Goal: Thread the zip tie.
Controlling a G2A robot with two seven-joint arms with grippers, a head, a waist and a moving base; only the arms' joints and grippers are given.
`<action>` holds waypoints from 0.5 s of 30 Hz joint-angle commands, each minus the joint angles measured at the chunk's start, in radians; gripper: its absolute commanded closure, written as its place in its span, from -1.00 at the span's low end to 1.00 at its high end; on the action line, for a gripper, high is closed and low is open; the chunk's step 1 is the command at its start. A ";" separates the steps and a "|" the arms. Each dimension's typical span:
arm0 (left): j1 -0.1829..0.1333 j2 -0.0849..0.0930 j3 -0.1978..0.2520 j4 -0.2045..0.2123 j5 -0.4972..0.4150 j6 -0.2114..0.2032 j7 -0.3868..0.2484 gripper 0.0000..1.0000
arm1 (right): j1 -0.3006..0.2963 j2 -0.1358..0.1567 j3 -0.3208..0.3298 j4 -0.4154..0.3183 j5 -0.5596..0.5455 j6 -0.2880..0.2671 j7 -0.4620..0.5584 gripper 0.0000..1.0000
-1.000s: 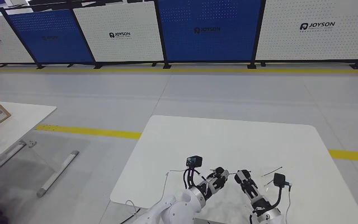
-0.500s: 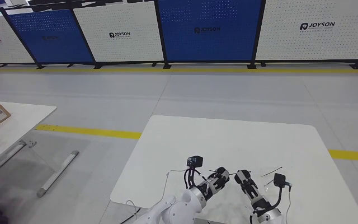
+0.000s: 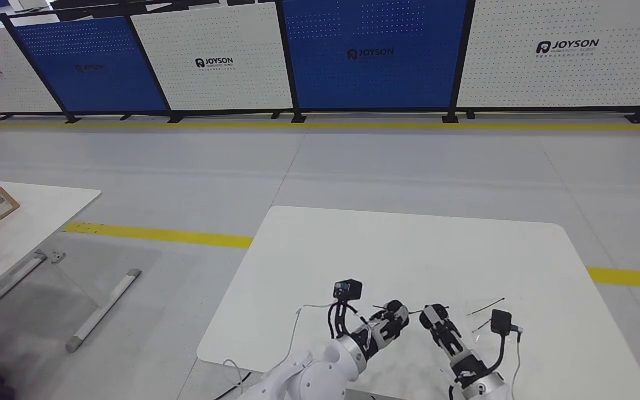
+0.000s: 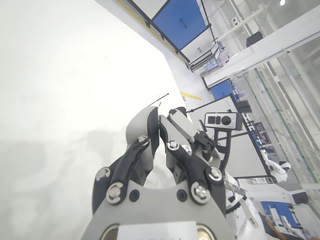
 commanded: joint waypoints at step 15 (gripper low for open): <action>0.042 0.006 -0.039 -0.036 -0.002 -0.024 0.033 0.94 | -0.001 -0.012 0.000 0.005 -0.029 0.013 -0.017 1.00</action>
